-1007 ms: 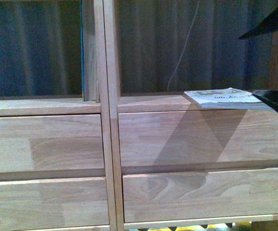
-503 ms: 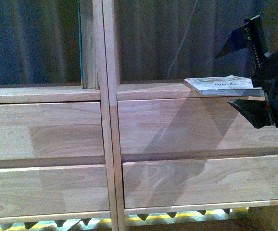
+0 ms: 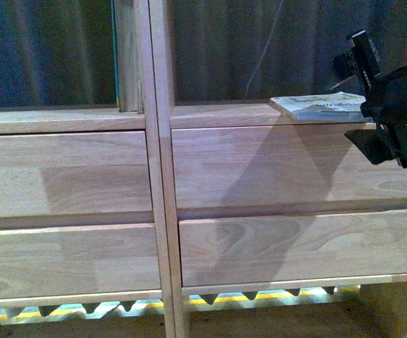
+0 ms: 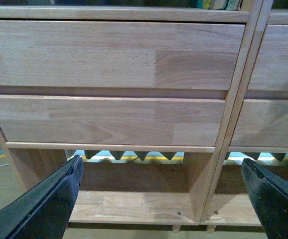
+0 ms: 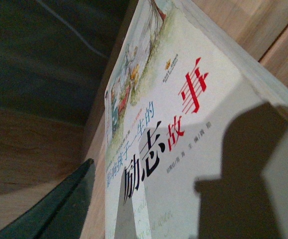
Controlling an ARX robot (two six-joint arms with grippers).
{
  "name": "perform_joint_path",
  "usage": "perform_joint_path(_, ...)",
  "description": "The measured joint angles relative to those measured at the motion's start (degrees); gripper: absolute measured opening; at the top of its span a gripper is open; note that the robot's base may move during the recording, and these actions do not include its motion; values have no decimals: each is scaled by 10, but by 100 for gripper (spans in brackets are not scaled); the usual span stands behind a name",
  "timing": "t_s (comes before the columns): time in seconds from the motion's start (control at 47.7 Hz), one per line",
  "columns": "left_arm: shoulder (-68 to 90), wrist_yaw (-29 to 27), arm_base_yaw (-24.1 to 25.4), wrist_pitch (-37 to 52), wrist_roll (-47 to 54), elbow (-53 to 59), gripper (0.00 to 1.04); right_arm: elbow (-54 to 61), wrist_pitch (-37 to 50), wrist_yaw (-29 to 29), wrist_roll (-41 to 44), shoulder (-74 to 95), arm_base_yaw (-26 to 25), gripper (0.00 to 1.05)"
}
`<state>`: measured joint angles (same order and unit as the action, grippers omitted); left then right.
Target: Organize books on shelf
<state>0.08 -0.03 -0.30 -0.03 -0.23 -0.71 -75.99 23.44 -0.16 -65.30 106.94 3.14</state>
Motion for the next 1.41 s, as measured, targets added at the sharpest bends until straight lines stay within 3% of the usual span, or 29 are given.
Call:
perform_joint_path(0.168,0,0,0,0,0,0,98,-4,5,-1,6,4,0,53)
perform_joint_path(0.294,90,214,90,5,-9,-26,98,0,27,-15,2,6,0,27)
perform_joint_path(0.378,183,291,134,61,-19,-84,98,19,54,-32,-16,-1,0,10)
perform_joint_path(0.42,234,321,153,85,-37,-126,98,34,70,-43,-20,-14,0,7)
perform_joint_path(0.629,419,382,169,189,-151,-268,98,94,121,-99,-24,-89,16,7)
perform_joint_path(0.797,543,457,141,245,-280,-370,98,125,162,-147,-4,-153,46,7)
perform_joint_path(0.944,627,524,107,356,-450,-430,98,134,196,-187,43,-189,76,7)
perform_joint_path(1.049,686,522,62,487,-609,-471,98,135,203,-215,97,-207,101,7)
perform_joint_path(1.112,700,513,34,518,-661,-486,98,136,203,-221,113,-208,109,7)
perform_joint_path(1.238,714,495,-34,532,-703,-505,98,149,221,-225,110,-216,113,7)
perform_joint_path(1.406,723,484,-71,542,-715,-505,98,163,228,-230,107,-240,127,7)
